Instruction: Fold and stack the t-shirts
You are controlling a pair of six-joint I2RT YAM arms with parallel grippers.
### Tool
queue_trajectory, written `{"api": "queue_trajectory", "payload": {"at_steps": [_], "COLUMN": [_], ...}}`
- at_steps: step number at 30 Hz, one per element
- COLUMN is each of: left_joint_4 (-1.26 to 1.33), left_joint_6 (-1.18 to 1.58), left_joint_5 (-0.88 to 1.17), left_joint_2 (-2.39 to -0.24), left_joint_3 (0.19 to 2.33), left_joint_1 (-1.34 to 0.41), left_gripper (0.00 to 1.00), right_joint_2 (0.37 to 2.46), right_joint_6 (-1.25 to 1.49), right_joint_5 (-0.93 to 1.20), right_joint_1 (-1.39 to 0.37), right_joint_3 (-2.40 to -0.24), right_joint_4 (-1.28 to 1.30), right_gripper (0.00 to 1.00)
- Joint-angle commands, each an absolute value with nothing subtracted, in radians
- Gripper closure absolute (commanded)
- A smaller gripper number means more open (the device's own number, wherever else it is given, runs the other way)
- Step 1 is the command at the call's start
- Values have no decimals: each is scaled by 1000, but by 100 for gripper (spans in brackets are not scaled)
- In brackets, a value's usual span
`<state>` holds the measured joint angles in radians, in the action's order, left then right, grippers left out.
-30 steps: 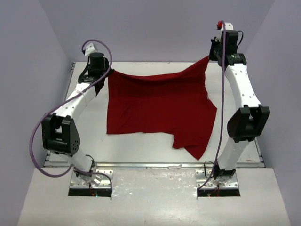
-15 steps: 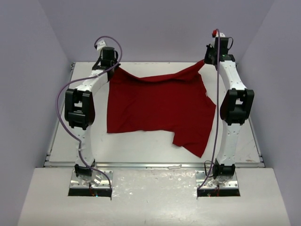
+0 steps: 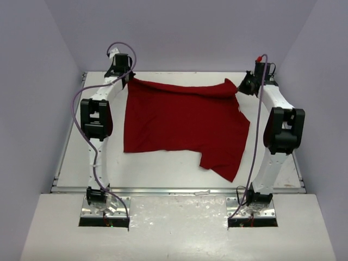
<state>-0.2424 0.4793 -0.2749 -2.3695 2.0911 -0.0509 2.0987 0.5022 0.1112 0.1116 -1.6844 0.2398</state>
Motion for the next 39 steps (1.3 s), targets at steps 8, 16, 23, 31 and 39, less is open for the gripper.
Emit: {"api": "queue_trajectory", "payload": {"at_steps": [8, 16, 23, 31, 39], "left_joint_4": [-187, -241, -265, -307, -270], "left_joint_6": [583, 598, 600, 600, 635], "left_joint_5": [-163, -252, -293, -318, -304], "left_joint_2": [-2197, -2118, -2074, -2075, -2040], "left_joint_3": [1809, 1747, 1736, 1721, 1631], "left_joint_1": [-49, -46, -40, -34, -31], "left_gripper": [100, 99, 100, 100, 100], "right_joint_2": [1852, 1835, 1838, 1829, 1760], "right_joint_6": [597, 594, 578, 578, 601], "right_joint_5": [78, 35, 2, 14, 26], "right_joint_1": [86, 84, 81, 80, 75], "right_joint_3": [-1431, -1410, -1462, -1500, -1427], "right_joint_4": [124, 153, 222, 294, 285], "right_gripper": [99, 99, 99, 99, 99]}}
